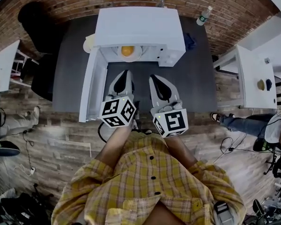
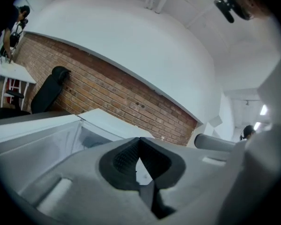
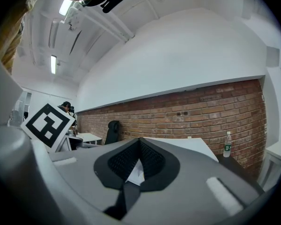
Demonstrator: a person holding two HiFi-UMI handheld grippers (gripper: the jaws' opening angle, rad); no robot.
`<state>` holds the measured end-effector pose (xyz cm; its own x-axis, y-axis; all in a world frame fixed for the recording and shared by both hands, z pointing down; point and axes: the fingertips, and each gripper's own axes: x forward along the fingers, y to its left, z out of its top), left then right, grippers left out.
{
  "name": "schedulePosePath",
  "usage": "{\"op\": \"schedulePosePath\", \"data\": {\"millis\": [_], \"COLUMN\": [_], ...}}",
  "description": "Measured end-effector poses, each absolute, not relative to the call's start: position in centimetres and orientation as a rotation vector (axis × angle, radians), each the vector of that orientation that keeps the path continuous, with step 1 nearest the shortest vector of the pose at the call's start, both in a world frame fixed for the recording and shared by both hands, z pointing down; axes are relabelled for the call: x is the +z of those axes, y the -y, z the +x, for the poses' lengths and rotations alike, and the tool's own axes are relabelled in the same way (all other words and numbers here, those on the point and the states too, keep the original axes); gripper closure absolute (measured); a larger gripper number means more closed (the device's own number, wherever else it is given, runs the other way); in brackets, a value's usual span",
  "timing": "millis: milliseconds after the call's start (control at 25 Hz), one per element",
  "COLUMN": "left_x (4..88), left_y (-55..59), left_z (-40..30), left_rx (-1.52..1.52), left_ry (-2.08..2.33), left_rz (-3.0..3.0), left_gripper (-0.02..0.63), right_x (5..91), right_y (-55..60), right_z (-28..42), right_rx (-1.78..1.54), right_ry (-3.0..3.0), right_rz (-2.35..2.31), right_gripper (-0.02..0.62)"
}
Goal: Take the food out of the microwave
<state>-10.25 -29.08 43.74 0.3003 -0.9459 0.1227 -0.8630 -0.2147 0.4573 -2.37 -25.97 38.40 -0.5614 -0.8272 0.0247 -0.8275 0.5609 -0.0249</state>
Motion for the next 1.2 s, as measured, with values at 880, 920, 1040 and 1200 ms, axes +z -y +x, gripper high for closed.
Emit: {"op": "schedulePosePath", "data": {"millis": [880, 920, 1040, 1200], "left_x": [58.3, 58.8, 60.4, 62.7], "left_y": [36.2, 36.4, 37.5, 38.6], "left_z": [-12.5, -12.6, -12.7, -12.9], "left_rx": [-0.620, -0.637, -0.727, -0.799], "left_ry": [1.252, 1.241, 1.170, 1.118], "left_rz": [1.563, 1.543, 1.440, 1.332], "left_gripper": [0.528, 0.525, 0.508, 0.494], "right_x": [42.0, 42.2, 42.5, 42.9], "right_y": [27.9, 28.0, 28.4, 28.9], "right_z": [-3.2, -3.2, -3.3, -3.4], "right_rx": [0.103, 0.109, 0.117, 0.134], "right_ry": [2.675, 2.672, 2.669, 2.660], "right_rz": [1.530, 1.531, 1.533, 1.536], "right_gripper": [0.595, 0.595, 0.595, 0.595]}}
